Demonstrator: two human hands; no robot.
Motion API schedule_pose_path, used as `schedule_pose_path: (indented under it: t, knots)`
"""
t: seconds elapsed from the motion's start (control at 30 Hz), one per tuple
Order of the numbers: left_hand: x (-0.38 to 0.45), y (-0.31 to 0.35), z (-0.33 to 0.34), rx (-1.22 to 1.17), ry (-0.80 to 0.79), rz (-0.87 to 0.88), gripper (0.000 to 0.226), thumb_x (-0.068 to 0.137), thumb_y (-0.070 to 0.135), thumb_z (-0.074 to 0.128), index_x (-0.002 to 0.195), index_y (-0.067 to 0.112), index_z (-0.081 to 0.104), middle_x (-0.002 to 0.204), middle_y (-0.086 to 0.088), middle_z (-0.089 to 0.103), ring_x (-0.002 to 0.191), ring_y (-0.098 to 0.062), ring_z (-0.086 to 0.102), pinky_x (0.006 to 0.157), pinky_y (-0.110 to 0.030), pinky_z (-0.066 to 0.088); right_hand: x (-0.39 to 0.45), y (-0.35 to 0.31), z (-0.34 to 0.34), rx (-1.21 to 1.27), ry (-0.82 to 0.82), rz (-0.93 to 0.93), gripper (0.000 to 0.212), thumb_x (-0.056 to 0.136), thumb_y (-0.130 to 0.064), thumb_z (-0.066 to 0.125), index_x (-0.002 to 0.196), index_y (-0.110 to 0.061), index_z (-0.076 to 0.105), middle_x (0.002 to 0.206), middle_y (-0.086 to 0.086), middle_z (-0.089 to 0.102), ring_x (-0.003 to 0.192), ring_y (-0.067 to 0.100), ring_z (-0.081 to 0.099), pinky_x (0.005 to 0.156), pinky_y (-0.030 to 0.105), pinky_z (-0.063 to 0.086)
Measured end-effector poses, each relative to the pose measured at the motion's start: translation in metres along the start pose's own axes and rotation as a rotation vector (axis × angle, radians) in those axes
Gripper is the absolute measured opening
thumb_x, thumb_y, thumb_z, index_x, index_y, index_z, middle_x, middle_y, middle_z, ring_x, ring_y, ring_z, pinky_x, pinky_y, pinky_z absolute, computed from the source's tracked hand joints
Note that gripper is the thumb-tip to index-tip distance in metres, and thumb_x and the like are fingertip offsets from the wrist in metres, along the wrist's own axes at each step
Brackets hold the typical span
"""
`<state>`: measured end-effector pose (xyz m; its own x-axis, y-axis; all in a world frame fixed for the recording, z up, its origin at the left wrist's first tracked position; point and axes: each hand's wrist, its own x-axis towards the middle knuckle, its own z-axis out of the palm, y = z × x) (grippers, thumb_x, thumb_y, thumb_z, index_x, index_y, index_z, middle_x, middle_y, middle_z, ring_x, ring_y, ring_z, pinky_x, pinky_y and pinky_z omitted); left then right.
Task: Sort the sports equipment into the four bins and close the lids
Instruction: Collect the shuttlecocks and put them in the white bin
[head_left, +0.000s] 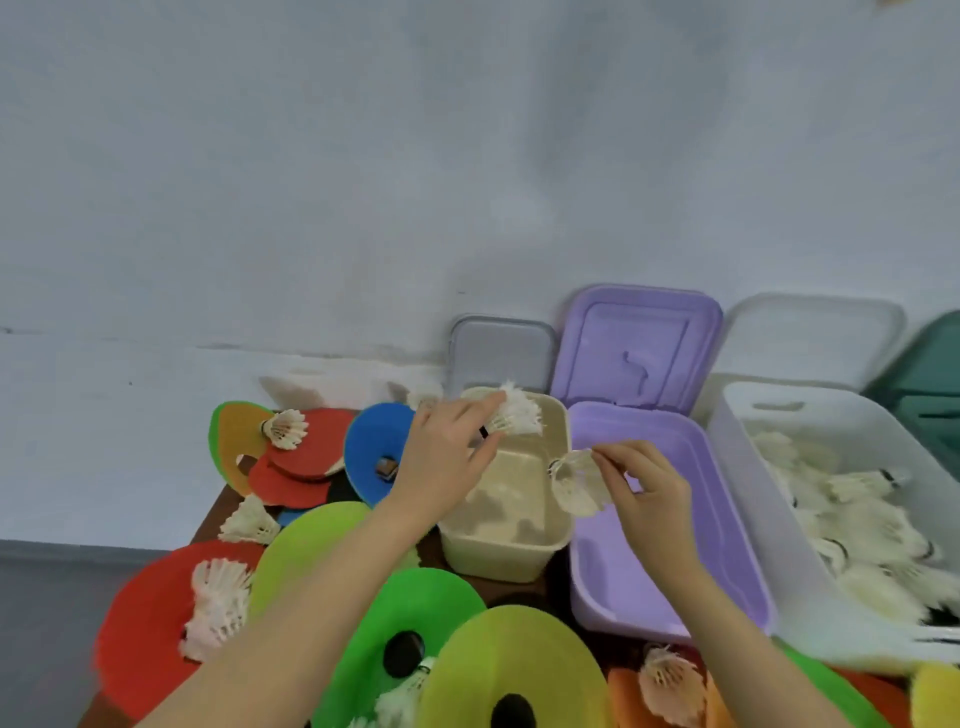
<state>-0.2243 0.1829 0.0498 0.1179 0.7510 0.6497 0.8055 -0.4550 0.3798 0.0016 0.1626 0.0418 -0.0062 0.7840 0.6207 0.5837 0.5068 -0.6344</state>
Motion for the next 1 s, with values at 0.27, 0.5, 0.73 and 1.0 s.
schedule_pose_path:
  t: [0.27, 0.5, 0.73, 1.0]
  knots:
    - [0.031, 0.148, 0.089, -0.163, -0.089, 0.04, 0.043, 0.086, 0.032, 0.054, 0.126, 0.015, 0.057, 0.095, -0.001, 0.066, 0.083, -0.014, 0.054, 0.08, -0.029, 0.046, 0.0, 0.086, -0.144, -0.049, 0.124, 0.074, 0.011, 0.085, -0.012, 0.061, 0.089, -0.009, 0.07, 0.085, -0.005, 0.061, 0.074, 0.006, 0.055, 0.069, 0.018, 0.044]
    - [0.046, 0.252, 0.167, -0.28, -0.327, -0.022, 0.05, 0.091, 0.022, 0.058, 0.138, 0.019, 0.043, 0.111, -0.007, 0.054, 0.09, -0.02, 0.053, 0.083, -0.028, 0.044, 0.007, 0.151, -0.235, -0.171, 0.196, 0.161, 0.01, 0.089, -0.007, 0.06, 0.095, -0.008, 0.068, 0.087, -0.004, 0.059, 0.077, 0.01, 0.055, 0.07, 0.024, 0.045]
    - [0.072, 0.284, 0.23, -0.223, -0.479, -0.152, 0.05, 0.092, 0.021, 0.054, 0.14, 0.02, 0.038, 0.117, -0.009, 0.047, 0.11, -0.025, 0.047, 0.092, -0.035, 0.042, 0.022, 0.203, -0.269, -0.285, 0.179, 0.329, 0.013, 0.092, -0.016, 0.056, 0.096, -0.011, 0.067, 0.088, -0.006, 0.055, 0.071, 0.007, 0.051, 0.063, 0.024, 0.041]
    - [0.12, 0.279, 0.271, -0.174, -0.494, -0.22, 0.043, 0.096, 0.016, 0.047, 0.138, 0.015, 0.039, 0.114, -0.012, 0.045, 0.109, -0.027, 0.042, 0.093, -0.034, 0.038, 0.079, 0.239, -0.253, -0.21, 0.151, 0.37, 0.016, 0.095, -0.015, 0.051, 0.1, -0.009, 0.066, 0.095, -0.002, 0.056, 0.079, 0.014, 0.054, 0.077, 0.036, 0.049]
